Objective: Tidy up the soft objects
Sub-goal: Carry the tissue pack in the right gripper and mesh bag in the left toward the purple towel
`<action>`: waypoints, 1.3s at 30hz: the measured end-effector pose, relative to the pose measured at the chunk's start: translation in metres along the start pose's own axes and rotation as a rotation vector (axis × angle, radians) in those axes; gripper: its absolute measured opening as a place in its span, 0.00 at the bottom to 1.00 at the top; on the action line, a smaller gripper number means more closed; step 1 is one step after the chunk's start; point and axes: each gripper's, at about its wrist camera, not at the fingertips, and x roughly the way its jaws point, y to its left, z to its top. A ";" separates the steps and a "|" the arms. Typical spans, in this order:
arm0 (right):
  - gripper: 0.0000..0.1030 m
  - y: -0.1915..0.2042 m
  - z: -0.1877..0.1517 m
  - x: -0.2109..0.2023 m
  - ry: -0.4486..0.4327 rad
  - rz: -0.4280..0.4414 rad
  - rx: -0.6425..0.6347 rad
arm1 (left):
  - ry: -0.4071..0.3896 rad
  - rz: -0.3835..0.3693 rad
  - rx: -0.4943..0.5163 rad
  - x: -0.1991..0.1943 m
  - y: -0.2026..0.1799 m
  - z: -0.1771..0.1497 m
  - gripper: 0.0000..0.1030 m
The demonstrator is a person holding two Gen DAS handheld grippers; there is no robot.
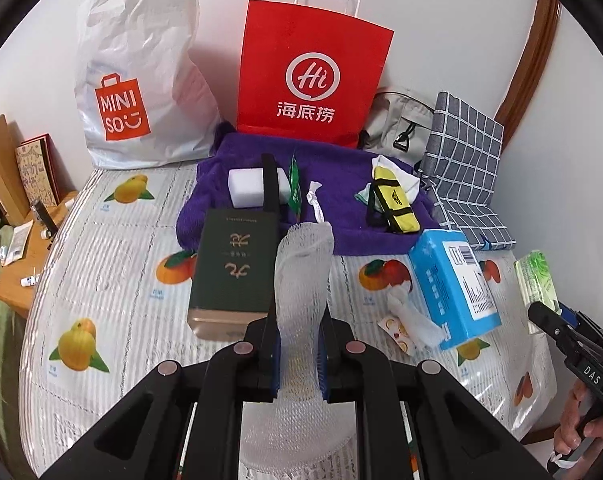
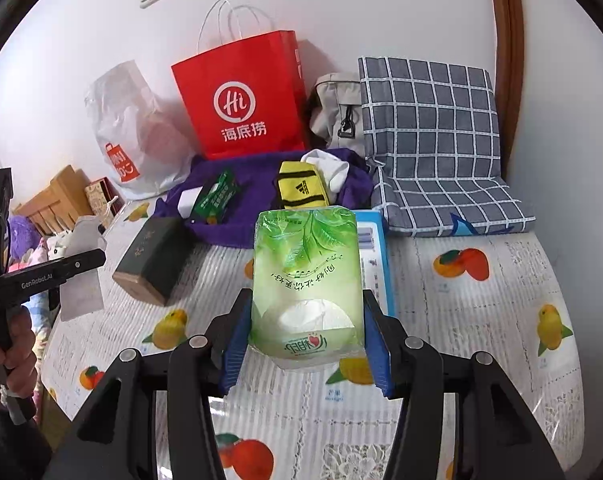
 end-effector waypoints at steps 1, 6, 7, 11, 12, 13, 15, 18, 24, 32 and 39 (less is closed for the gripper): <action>0.50 0.001 0.001 0.002 -0.003 -0.005 -0.006 | -0.002 0.002 0.000 0.001 0.000 0.001 0.13; 0.50 0.001 0.011 0.010 -0.011 0.000 -0.006 | -0.013 0.010 -0.006 0.004 0.004 0.009 0.13; 0.50 0.001 0.013 0.011 -0.013 0.006 -0.001 | -0.015 0.012 -0.006 0.004 0.005 0.010 0.13; 0.50 0.001 0.022 0.019 -0.017 0.025 0.004 | -0.021 0.015 -0.011 0.007 0.007 0.015 0.13; 0.50 0.002 0.024 0.021 -0.017 0.023 -0.001 | -0.022 0.014 -0.012 0.007 0.008 0.017 0.13; 0.50 0.003 0.025 0.022 -0.017 0.021 -0.003 | -0.022 0.012 -0.010 0.008 0.008 0.018 0.13; 0.50 0.004 0.030 0.026 -0.018 0.021 -0.004 | -0.027 0.009 -0.011 0.009 0.007 0.021 0.13; 0.50 0.007 0.038 0.029 -0.023 0.019 -0.004 | -0.037 0.010 -0.005 0.012 0.006 0.027 0.13; 0.50 0.013 0.055 0.036 -0.035 0.020 -0.015 | -0.061 -0.008 -0.009 0.015 0.004 0.041 0.13; 0.50 0.011 0.077 0.044 -0.050 0.035 -0.005 | -0.084 0.004 0.003 0.018 0.002 0.059 0.13; 0.50 0.013 0.094 0.059 -0.041 0.012 -0.034 | -0.098 0.012 0.003 0.021 0.000 0.081 0.13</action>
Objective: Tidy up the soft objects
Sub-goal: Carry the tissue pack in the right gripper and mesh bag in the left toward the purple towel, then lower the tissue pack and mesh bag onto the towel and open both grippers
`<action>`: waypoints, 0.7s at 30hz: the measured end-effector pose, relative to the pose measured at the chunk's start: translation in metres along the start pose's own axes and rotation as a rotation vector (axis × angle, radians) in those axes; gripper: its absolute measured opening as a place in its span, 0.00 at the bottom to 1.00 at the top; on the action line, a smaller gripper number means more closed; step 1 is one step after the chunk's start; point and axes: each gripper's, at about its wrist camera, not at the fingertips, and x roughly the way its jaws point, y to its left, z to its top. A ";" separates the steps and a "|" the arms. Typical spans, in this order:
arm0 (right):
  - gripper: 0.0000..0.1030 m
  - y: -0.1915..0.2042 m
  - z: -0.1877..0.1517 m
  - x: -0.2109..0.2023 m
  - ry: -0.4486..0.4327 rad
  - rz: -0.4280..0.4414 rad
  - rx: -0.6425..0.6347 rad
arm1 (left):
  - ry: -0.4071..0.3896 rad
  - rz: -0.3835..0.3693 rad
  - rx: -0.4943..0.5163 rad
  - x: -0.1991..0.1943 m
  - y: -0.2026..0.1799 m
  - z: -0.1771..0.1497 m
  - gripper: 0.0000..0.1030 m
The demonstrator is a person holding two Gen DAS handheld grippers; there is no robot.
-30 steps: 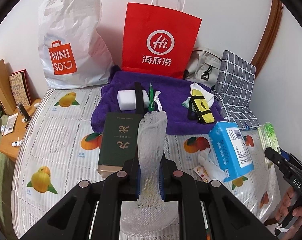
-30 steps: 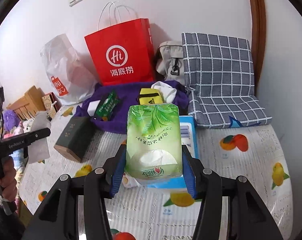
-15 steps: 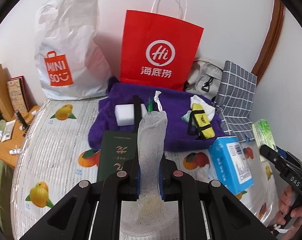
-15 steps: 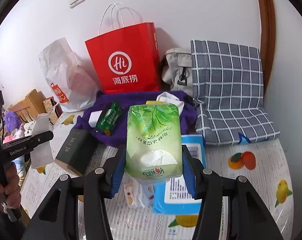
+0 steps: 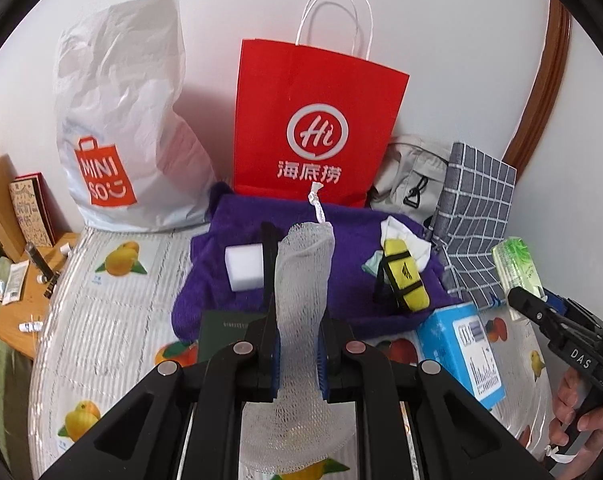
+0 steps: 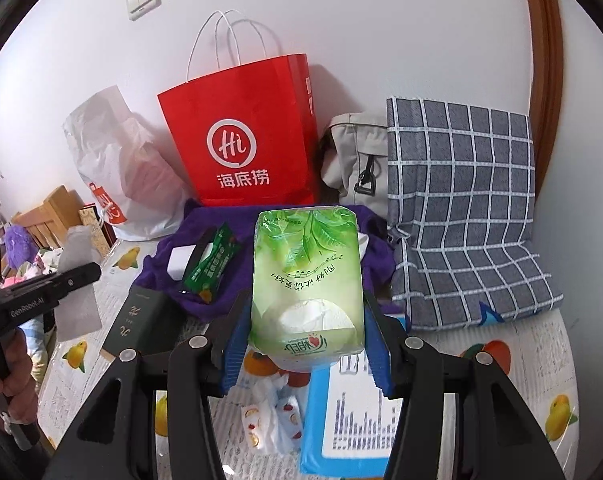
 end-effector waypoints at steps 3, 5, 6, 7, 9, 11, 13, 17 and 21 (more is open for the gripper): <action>0.50 0.001 0.009 0.008 -0.002 -0.001 -0.009 | -0.018 0.013 0.000 -0.001 0.002 0.011 0.13; 0.50 0.001 0.014 0.013 -0.003 0.001 -0.012 | -0.026 0.023 -0.007 0.000 0.006 0.018 0.13; 0.50 0.001 0.017 0.015 -0.005 0.003 -0.015 | -0.029 0.028 -0.009 0.001 0.007 0.021 0.13; 0.50 0.002 0.021 0.019 -0.005 0.003 -0.020 | -0.030 0.032 -0.013 0.002 0.009 0.024 0.13; 0.50 0.004 0.027 0.024 -0.008 0.007 -0.029 | -0.030 0.041 -0.022 0.007 0.013 0.030 0.13; 0.50 0.006 0.033 0.028 -0.011 0.012 -0.037 | -0.027 0.045 -0.029 0.012 0.016 0.035 0.13; 0.50 0.009 0.039 0.029 -0.018 0.022 -0.043 | -0.021 0.043 -0.037 0.017 0.019 0.040 0.13; 0.51 0.016 0.056 0.036 -0.034 0.050 -0.067 | -0.014 0.046 -0.041 0.029 0.019 0.048 0.13; 0.51 0.023 0.068 0.047 -0.044 0.075 -0.074 | -0.003 0.040 -0.047 0.044 0.018 0.057 0.13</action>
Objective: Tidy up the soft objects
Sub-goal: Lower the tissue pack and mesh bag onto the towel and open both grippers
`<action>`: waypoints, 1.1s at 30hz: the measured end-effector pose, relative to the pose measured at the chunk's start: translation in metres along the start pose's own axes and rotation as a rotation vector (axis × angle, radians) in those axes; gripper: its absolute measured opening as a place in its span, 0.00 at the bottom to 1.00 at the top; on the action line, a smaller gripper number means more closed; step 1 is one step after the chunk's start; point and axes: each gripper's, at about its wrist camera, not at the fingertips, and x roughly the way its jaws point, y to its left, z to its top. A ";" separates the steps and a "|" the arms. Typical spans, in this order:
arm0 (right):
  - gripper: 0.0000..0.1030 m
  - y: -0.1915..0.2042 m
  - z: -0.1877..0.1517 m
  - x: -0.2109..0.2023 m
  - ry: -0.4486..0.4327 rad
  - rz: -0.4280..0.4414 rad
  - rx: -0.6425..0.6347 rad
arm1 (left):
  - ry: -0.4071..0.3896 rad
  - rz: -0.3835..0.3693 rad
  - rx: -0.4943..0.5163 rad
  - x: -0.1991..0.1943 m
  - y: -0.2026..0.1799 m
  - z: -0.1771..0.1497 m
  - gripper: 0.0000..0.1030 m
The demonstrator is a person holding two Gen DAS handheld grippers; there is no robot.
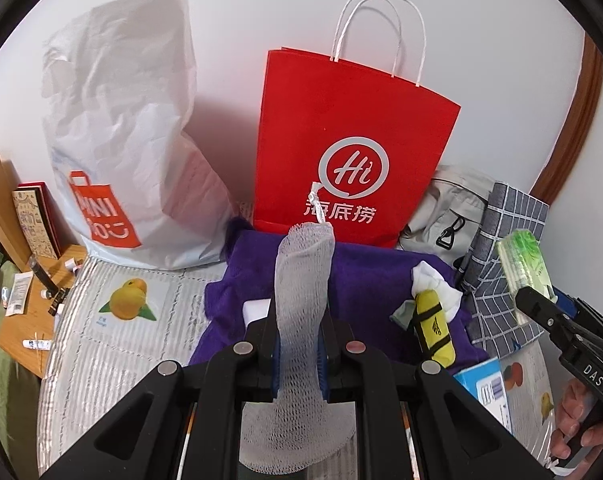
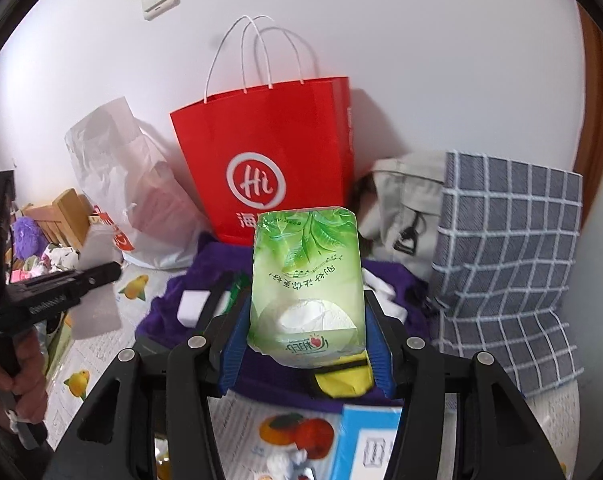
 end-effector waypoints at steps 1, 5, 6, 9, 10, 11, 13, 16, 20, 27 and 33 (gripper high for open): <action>0.51 0.000 0.001 0.003 -0.004 0.003 -0.002 | 0.003 -0.006 0.000 0.005 -0.002 0.001 0.13; 0.52 -0.004 -0.001 0.023 0.003 0.022 0.006 | 0.021 -0.026 -0.006 0.025 -0.004 0.008 0.13; 0.52 -0.005 -0.002 0.029 0.009 0.023 0.011 | 0.024 -0.027 -0.004 0.030 -0.005 0.009 0.13; 0.35 -0.010 -0.006 0.054 0.077 0.048 0.007 | 0.036 -0.032 -0.007 0.048 -0.004 0.013 0.13; 0.28 -0.012 -0.008 0.063 0.109 0.063 0.013 | 0.043 -0.035 -0.008 0.054 -0.004 0.014 0.13; 0.28 -0.014 -0.010 0.071 0.138 0.064 0.024 | 0.049 -0.041 -0.011 0.059 -0.004 0.013 0.13; 0.28 -0.015 -0.013 0.078 0.150 0.061 0.022 | 0.069 -0.043 -0.014 0.070 -0.002 0.013 0.13; 0.31 -0.016 -0.015 0.079 0.153 0.069 0.013 | 0.090 -0.039 -0.005 0.081 0.000 0.012 0.13; 0.46 -0.016 -0.020 0.081 0.167 0.081 -0.023 | 0.132 -0.061 -0.041 0.095 0.008 0.009 0.13; 0.47 -0.019 -0.021 0.091 0.213 0.101 -0.022 | 0.176 -0.114 -0.073 0.111 0.011 0.006 0.13; 0.48 -0.021 -0.024 0.096 0.224 0.057 -0.045 | 0.171 -0.128 -0.092 0.123 0.011 0.002 0.13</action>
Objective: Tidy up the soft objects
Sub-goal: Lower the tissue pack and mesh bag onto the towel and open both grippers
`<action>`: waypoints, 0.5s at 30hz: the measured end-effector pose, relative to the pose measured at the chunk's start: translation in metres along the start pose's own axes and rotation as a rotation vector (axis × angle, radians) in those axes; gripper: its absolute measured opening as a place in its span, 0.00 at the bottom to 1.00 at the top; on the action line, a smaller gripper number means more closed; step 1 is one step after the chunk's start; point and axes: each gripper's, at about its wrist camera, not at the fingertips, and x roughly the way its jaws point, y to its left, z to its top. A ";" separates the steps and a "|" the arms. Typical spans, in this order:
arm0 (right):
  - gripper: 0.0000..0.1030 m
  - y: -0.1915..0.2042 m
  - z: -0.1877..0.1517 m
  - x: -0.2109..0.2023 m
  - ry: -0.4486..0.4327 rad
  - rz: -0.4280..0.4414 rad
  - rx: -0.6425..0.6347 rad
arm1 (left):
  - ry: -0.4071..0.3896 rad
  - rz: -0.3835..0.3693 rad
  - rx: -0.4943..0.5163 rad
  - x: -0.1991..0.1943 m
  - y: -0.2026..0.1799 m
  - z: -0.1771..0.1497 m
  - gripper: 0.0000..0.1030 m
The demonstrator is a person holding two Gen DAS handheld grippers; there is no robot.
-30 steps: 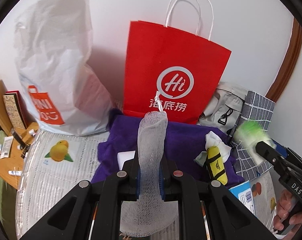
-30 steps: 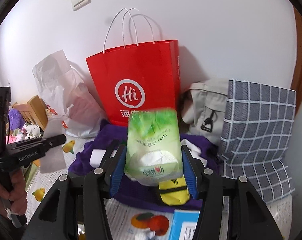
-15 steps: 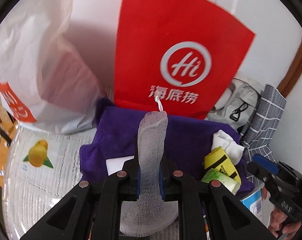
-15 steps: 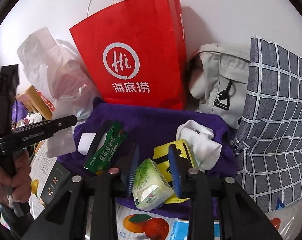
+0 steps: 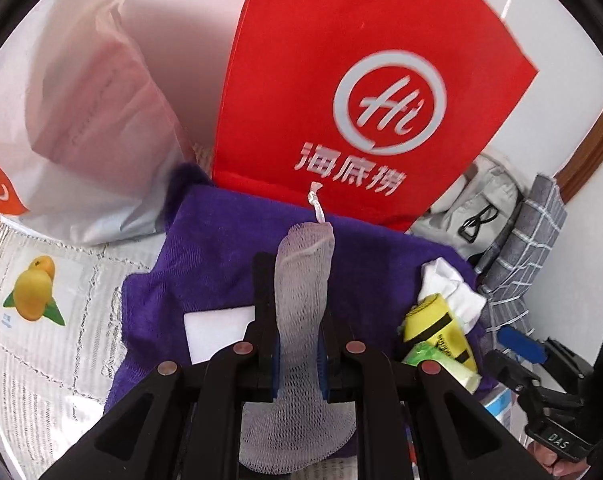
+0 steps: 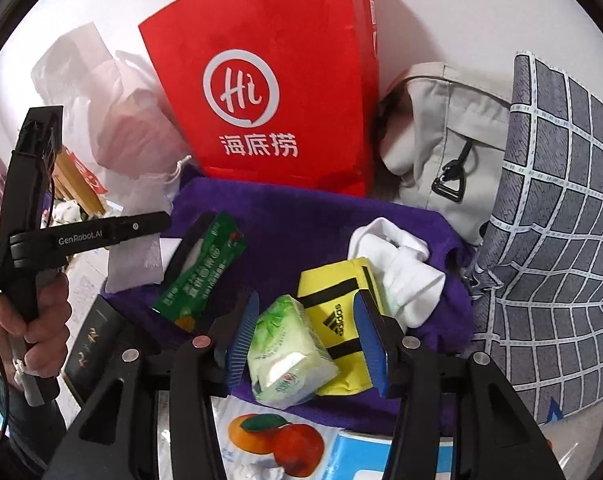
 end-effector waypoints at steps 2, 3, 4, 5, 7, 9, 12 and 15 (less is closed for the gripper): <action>0.49 -0.002 -0.001 0.003 0.001 -0.001 0.002 | 0.007 -0.011 -0.007 0.005 0.000 -0.001 0.13; 0.50 -0.003 -0.001 0.004 0.004 -0.003 0.002 | 0.011 -0.014 -0.008 0.007 0.000 -0.001 0.13; 0.52 -0.004 -0.001 0.005 0.006 -0.006 0.004 | 0.018 -0.016 -0.008 0.009 -0.001 -0.001 0.13; 0.53 -0.005 -0.001 0.006 0.009 -0.011 0.009 | 0.021 -0.019 -0.008 0.011 -0.002 -0.002 0.13; 0.54 -0.007 -0.001 0.008 0.010 -0.011 0.014 | 0.027 -0.023 -0.006 0.012 -0.003 -0.002 0.16; 0.54 -0.008 -0.001 0.007 0.008 -0.009 0.014 | 0.037 -0.030 -0.001 0.013 -0.005 -0.003 0.17; 0.54 -0.007 0.000 0.006 0.006 -0.010 0.010 | 0.034 -0.031 -0.003 0.012 -0.007 -0.003 0.39; 0.54 -0.005 -0.001 0.004 0.005 -0.016 0.002 | 0.020 -0.009 0.003 0.009 -0.011 -0.002 0.49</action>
